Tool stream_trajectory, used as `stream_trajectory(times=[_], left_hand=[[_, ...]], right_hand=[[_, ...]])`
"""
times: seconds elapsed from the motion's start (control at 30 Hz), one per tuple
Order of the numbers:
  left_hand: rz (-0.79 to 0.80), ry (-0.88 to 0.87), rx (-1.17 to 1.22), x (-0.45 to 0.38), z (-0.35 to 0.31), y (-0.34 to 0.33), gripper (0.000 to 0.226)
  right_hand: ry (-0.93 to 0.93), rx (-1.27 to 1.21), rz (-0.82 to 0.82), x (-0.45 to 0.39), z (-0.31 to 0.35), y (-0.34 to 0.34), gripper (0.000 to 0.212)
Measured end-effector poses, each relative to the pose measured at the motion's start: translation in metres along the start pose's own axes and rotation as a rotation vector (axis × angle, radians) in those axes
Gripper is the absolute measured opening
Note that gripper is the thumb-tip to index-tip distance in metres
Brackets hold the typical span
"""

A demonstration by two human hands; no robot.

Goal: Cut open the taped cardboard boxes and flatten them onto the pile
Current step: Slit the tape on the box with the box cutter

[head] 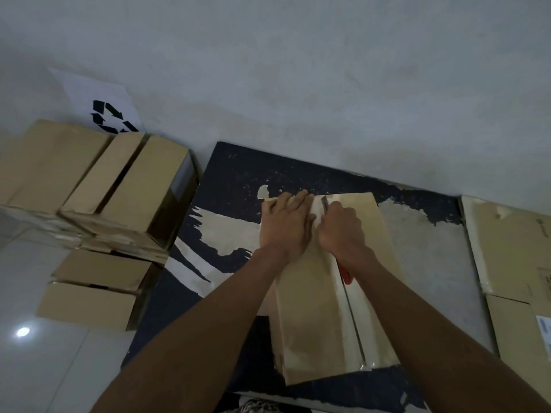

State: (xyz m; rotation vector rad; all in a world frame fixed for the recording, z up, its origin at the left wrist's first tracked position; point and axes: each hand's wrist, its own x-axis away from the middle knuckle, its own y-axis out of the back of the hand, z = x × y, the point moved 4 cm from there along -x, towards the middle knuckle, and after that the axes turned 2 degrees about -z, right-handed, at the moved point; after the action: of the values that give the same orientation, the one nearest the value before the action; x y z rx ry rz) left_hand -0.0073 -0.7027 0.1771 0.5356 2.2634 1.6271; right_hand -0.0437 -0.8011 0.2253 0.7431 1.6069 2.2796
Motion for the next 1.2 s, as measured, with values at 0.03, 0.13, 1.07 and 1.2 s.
stream_trajectory(times=[0.03, 0.13, 1.07, 1.2], left_hand=[[0.002, 0.002, 0.001, 0.0, 0.0, 0.0, 0.049], [0.001, -0.001, -0.003, 0.0, 0.001, 0.0, 0.049], [-0.008, -0.003, -0.047, 0.0, -0.001, -0.004, 0.05], [-0.021, -0.032, -0.079, -0.001, -0.001, -0.006, 0.05]], right_hand=[[0.001, -0.01, -0.003, 0.0, 0.0, -0.001, 0.033], [-0.006, -0.051, -0.012, 0.001, -0.003, -0.002, 0.032], [-0.119, 0.098, 0.234, 0.061, -0.024, 0.004, 0.01], [-0.148, 0.153, 0.337, 0.104, -0.049, 0.005, 0.012]])
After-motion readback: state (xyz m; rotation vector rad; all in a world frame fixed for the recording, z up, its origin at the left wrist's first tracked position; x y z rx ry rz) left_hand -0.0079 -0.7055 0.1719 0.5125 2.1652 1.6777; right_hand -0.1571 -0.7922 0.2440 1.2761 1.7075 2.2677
